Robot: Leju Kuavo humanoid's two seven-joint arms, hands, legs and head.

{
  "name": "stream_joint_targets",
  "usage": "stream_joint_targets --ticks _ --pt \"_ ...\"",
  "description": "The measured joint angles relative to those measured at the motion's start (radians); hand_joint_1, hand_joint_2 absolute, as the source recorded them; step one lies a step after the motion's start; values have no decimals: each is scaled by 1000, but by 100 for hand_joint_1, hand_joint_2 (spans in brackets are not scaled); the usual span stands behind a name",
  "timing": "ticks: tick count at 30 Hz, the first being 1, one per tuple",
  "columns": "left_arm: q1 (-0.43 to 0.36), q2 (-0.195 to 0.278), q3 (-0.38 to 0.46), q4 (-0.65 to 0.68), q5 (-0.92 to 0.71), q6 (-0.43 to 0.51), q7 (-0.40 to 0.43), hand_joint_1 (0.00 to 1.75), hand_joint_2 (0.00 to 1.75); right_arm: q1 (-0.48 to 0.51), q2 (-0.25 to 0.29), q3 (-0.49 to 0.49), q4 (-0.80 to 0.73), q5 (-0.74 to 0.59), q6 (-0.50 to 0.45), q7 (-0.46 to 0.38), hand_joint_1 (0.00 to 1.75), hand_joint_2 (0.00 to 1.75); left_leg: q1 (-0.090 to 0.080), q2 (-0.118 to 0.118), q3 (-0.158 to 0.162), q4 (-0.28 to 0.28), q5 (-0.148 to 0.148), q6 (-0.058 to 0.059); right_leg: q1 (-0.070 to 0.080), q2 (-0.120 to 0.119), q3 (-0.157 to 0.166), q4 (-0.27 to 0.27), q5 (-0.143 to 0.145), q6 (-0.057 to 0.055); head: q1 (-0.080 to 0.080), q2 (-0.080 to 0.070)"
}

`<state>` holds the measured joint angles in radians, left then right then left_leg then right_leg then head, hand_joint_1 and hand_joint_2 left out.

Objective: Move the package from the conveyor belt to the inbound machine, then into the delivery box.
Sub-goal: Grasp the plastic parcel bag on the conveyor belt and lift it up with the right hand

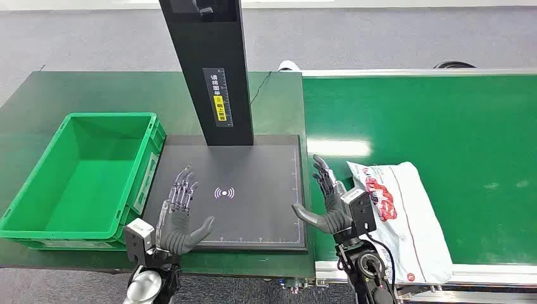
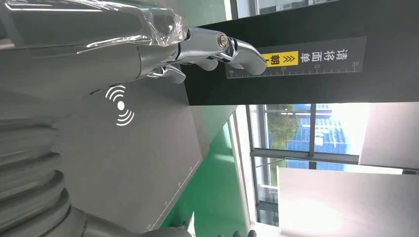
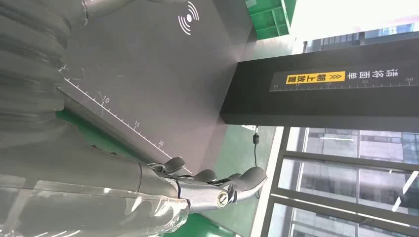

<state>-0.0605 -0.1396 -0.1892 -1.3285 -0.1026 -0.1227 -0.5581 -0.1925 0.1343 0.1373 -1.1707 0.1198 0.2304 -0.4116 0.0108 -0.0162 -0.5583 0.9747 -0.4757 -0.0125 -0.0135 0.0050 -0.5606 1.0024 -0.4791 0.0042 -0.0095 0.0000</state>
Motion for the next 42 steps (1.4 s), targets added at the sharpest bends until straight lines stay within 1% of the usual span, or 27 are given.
stream_joint_targets --ticks 13,15,17,20,21,23,25,28,30,42 --pt "7 0 0 -10 0 0 0 0 175 0 0 0 0 1 0 0 0 175 0 0 0 0 0 0 0 0 0 0 0 0 0 0" --pt "9 0 0 -14 0 1 0 0 175 0 0 0 0 15 -12 2 0 175 0 0 0 0 0 0 0 0 0 0 0 0 0 0" --pt "12 0 0 -19 0 5 1 0 175 0 -1 -1 -1 56 -62 12 0 175 0 0 0 0 0 0 0 0 0 0 0 0 0 0" --pt "22 1 2 -35 -2 9 14 0 175 -1 -7 -15 -14 141 -198 52 0 175 0 0 0 0 0 0 0 0 0 0 0 0 0 0" --pt "25 1 3 -39 -2 9 19 0 175 -2 -13 -25 -22 185 -257 74 0 175 0 0 0 0 0 0 0 0 0 0 0 0 0 0" --pt "30 4 6 -47 -3 10 22 0 175 -4 -36 -46 -39 313 -373 123 0 175 0 -1 0 0 0 0 -1 0 0 0 0 0 0 0" --pt "35 7 9 -52 -3 13 24 0 175 -5 -63 -71 -57 443 -440 157 0 175 -1 0 0 0 0 0 -1 0 0 0 0 0 0 0" --pt "42 10 13 -57 -3 16 25 0 175 3 -81 -106 -82 559 -474 185 0 175 0 0 0 0 0 0 -1 1 0 0 0 0 0 0" --pt "45 11 14 -60 -3 17 26 0 175 11 -86 -120 -93 592 -486 195 0 175 0 0 0 0 0 0 -1 1 0 0 0 0 0 0" --pt "47 11 15 -66 -3 17 31 0 175 26 -96 -142 -119 609 -494 200 0 175 0 0 0 0 0 0 0 1 0 0 0 0 0 0"
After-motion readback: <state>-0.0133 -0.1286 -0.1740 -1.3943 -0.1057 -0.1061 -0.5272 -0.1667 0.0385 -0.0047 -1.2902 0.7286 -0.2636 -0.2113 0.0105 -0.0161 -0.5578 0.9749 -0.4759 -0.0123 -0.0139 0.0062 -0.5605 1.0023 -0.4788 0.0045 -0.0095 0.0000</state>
